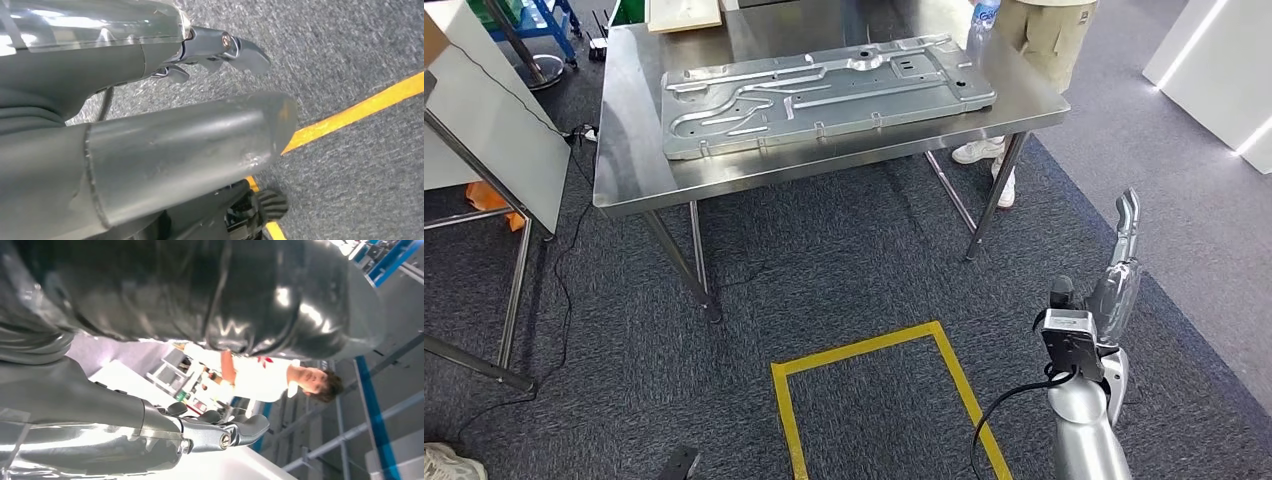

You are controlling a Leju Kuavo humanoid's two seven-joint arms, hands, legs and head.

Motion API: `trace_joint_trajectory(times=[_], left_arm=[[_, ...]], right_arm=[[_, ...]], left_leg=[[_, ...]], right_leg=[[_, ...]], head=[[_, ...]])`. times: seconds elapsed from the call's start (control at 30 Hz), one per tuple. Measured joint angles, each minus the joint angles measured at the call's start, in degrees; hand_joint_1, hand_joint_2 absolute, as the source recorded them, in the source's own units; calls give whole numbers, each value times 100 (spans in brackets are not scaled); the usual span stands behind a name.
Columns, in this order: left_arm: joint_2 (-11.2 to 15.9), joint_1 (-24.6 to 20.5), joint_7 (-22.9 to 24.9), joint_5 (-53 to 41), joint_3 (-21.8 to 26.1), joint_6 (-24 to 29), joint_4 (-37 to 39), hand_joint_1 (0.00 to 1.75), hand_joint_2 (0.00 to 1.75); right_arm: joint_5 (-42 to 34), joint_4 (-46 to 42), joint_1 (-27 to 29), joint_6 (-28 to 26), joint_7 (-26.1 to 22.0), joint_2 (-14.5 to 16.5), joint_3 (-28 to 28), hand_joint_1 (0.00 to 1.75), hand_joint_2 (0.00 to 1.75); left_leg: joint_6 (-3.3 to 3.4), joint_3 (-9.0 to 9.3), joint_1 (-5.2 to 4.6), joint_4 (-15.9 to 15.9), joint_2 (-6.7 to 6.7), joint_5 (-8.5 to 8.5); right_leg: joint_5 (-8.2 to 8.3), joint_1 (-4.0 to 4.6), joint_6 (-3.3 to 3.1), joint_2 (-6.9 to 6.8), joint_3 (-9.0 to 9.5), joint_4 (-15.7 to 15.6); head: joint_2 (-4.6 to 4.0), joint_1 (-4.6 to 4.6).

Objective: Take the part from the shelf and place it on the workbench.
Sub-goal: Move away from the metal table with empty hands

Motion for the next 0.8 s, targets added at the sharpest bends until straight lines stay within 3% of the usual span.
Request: trace_joint_trajectory(times=[0.03,0.07,0.1,0.17,0.23,0.37,0.43,0.5,0.53,0.57,0.6,0.7,0.73,0.8], left_arm=[[-1,6,0,0,0,1,1,0,0],[-1,10,0,0,1,1,1,0,0],[-1,12,0,0,1,1,1,0,0],[-2,10,0,0,0,2,1,0,0],[-3,9,-2,2,-1,5,1,0,0],[-3,17,-4,14,-1,27,1,0,0],[-2,22,-5,37,-1,39,1,0,0],[-3,47,-14,70,-1,52,1,0,0],[-3,69,-20,86,-1,59,1,0,0],[-3,92,-24,101,0,68,1,0,0],[-2,109,-22,114,1,78,1,0,0],[4,124,14,138,4,123,1,0,0],[8,124,25,145,6,136,1,0,0],[12,137,39,154,8,146,1,0,0]], right_arm=[[-3,17,9,0,4,1,0,0,0],[-4,33,15,0,5,1,0,0,0],[-4,44,16,1,7,1,0,0,0],[-6,60,10,10,8,2,1,0,0],[-15,75,19,33,9,4,3,0,0],[-70,120,76,96,-3,36,9,0,0],[-125,137,114,124,-24,78,13,0,0],[-215,161,189,188,-27,123,15,0,0],[-271,177,237,226,-13,148,15,0,0],[-329,197,284,265,6,172,15,0,0],[-391,219,326,297,29,199,15,0,0],[-613,318,423,395,67,288,15,0,0],[-672,355,453,418,68,312,15,0,0],[-722,418,505,433,66,348,15,0,0]], left_leg=[[-2,-20,-1,22,1,0],[-8,-41,1,53,0,-5],[-21,-57,7,92,-2,-18],[-72,-99,7,200,-7,-71],[-129,-159,-12,307,-10,-118],[-231,-225,-12,402,-14,-188],[-299,-404,8,813,-22,-472],[-348,-719,33,1543,-24,-835],[-360,-838,42,1826,-24,-926],[-360,-871,46,1923,-24,-906],[-348,-801,46,1801,-25,-780],[-241,-245,20,681,-34,-260],[-210,-124,4,425,-36,-202],[-174,-66,-25,271,-38,-207]], right_leg=[[-67,-2,15,-1,-76,221],[-25,-5,27,-2,-56,246],[121,-11,35,-5,76,39],[407,-19,34,-13,471,-679],[475,-9,-24,-8,648,-1053],[495,-4,-172,4,613,-1077],[524,-27,-230,-3,599,-1103],[535,-22,-254,-8,572,-1105],[538,-17,-258,-8,563,-1105],[540,-13,-260,-6,560,-1104],[541,-8,-259,-2,563,-1104],[551,7,-241,6,580,-1105],[561,9,-220,6,573,-1107],[599,6,-152,4,556,-1133]], head=[[0,0],[0,0],[0,0],[0,1],[0,-1],[0,-3],[0,-2],[0,-2],[0,-2],[0,-2],[0,-2],[0,-2],[0,-2],[0,-2]])
